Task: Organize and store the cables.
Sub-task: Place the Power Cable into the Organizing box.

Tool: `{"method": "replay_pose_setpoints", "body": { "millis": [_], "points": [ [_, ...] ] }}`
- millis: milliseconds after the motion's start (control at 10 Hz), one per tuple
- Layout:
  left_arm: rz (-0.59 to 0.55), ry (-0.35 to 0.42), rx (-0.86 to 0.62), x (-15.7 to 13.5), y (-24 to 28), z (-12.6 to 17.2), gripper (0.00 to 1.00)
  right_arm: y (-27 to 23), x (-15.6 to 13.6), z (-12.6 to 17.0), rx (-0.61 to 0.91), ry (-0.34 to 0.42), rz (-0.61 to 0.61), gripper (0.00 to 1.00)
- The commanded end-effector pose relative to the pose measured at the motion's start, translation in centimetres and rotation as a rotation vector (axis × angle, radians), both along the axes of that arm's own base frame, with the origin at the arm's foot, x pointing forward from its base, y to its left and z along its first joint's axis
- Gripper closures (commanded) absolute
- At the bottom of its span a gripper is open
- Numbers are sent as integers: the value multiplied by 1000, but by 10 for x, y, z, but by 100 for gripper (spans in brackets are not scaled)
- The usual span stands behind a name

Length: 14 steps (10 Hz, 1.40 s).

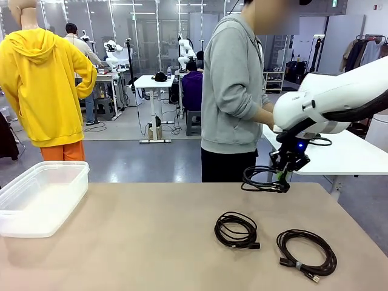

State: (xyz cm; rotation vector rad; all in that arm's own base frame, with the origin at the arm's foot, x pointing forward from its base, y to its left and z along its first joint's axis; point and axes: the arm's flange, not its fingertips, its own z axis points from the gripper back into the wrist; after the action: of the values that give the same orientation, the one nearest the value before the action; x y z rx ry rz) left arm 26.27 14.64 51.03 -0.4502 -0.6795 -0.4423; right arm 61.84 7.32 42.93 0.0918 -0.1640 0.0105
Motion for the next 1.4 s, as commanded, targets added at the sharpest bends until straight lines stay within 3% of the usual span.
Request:
{"method": "replay_pose_setpoints", "body": {
  "millis": [0,300,700,1300],
  "points": [
    [-11,-9,-8,1,1,1,0,63,-23,3,36,-74,84,82],
    [-11,-9,-8,1,1,1,0,135,-58,-8,72,-80,149,82],
    [-11,-9,-8,1,1,1,0,237,-58,-46,47,-66,209,82],
    [-11,-9,-8,1,1,1,0,307,-73,-94,38,8,197,82]
  ]
}}
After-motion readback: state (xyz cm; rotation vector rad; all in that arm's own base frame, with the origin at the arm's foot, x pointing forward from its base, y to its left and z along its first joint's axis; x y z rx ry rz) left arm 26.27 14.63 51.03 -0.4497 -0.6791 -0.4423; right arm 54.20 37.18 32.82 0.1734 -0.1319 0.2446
